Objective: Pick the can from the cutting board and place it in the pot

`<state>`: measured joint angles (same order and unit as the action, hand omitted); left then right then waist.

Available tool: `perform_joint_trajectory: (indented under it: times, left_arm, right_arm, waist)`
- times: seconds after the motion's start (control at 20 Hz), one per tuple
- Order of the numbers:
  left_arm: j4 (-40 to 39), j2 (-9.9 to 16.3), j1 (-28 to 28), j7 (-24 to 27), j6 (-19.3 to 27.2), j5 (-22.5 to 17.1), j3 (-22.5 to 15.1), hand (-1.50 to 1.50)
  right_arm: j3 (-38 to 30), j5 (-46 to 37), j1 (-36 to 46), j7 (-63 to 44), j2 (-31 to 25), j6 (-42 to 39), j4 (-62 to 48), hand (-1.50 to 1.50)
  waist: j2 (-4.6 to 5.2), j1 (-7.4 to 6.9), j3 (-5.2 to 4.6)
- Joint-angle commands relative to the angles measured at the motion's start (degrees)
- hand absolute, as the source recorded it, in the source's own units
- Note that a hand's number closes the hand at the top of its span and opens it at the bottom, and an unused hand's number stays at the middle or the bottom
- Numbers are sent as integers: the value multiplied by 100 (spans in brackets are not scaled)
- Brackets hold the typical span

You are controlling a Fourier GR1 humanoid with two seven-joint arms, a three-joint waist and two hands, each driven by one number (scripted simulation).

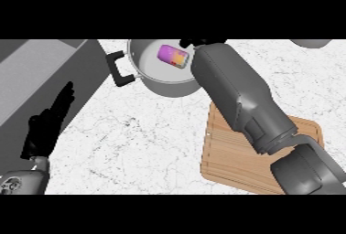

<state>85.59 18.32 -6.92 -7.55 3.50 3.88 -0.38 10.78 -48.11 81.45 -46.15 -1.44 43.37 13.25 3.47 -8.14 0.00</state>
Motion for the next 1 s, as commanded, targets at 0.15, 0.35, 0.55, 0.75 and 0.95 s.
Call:
perform_joint_trajectory:
  times: [0.15,0.35,0.55,0.75,0.95]
  left_arm:
    - [7,-12,70,11,-16,-38,35,0]
    - [32,-114,154,80,95,99,-70,0]
    - [-111,93,56,14,-29,25,134,0]
    - [-232,111,86,121,-76,-14,217,0]
    - [-19,-193,362,-11,205,144,68,0]
  right_arm:
    - [-410,194,-12,491,79,1944,631,-150]
    - [-705,518,-90,860,140,2310,771,-150]
    - [-765,1256,-387,1484,141,2130,1163,-150]
    - [-578,1957,-611,1911,142,2151,1508,-150]
    - [78,2658,-1154,2144,142,2215,2201,-150]
  waist:
    - [-44,33,7]
    - [-60,13,1]
    - [-137,108,2]
    - [-168,155,-2]
    - [-279,390,2]
